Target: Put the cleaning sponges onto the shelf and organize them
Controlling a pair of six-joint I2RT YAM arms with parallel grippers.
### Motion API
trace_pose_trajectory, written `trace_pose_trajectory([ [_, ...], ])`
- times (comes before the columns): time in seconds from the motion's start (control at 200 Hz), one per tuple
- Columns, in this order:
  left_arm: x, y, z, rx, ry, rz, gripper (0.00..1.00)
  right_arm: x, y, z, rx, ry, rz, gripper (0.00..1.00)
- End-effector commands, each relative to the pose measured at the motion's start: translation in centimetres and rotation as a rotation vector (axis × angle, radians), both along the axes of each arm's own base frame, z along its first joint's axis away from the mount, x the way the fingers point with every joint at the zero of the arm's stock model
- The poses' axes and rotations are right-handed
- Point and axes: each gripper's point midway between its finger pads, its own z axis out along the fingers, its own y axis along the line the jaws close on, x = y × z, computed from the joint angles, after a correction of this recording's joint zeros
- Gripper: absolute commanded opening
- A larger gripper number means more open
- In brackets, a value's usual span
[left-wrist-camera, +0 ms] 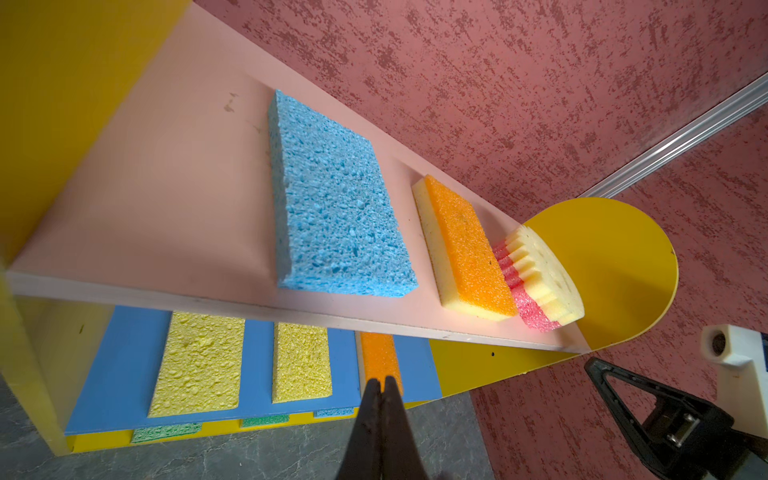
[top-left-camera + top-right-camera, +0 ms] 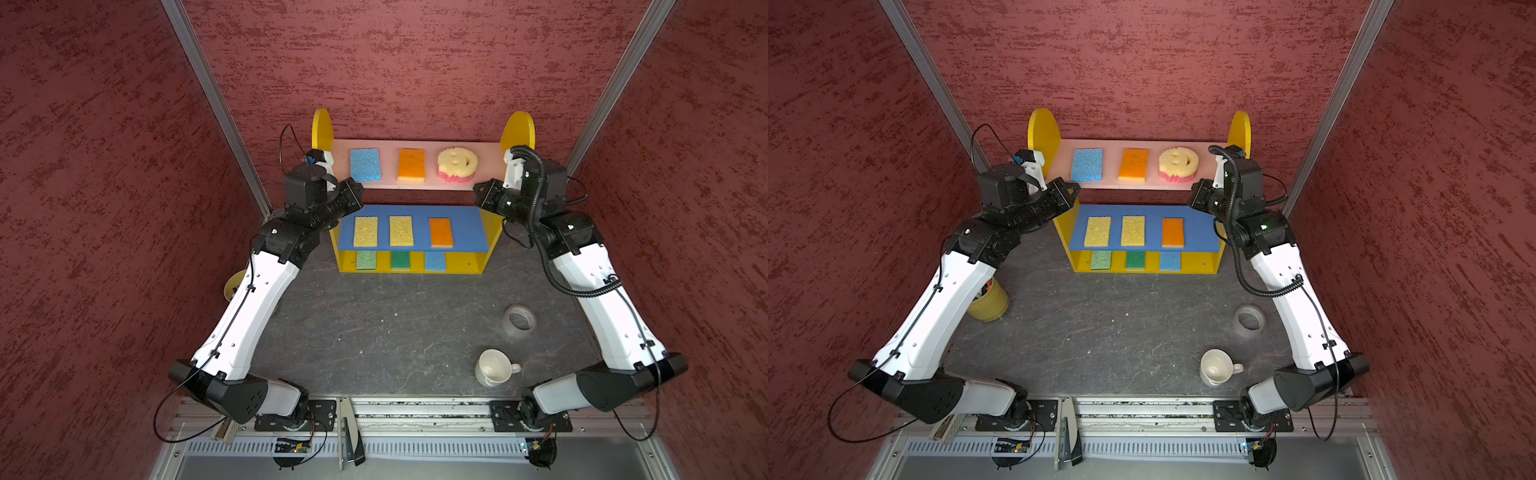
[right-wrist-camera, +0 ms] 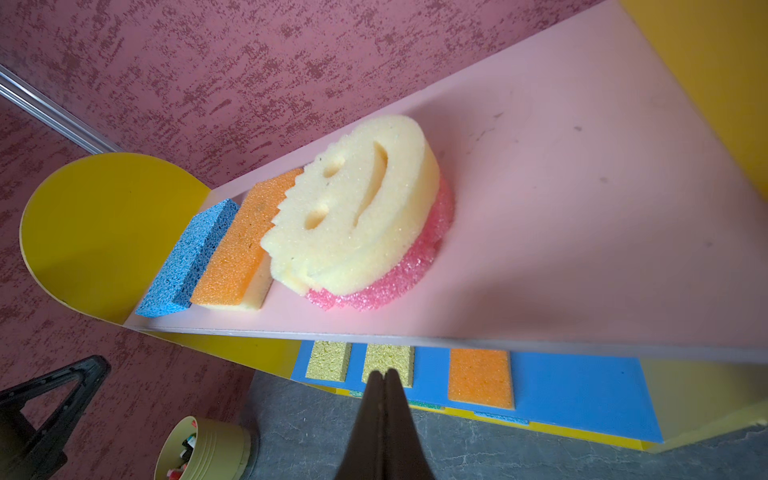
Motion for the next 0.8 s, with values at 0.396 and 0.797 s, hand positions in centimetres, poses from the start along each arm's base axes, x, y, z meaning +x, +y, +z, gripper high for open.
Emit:
trace_pose_trajectory([
  [0.396, 1.9, 0.4, 0.3, 0.062, -0.026, 0.054, 0.0, -1.1, -1.5, 1.5, 0.005, -0.06, -0.031, 0.0],
  [0.797, 2.7, 0.9, 0.1, 0.085, -0.036, 0.093, 0.0, -1.0, -1.7, 0.9, 0.006, -0.051, -0.029, 0.0],
])
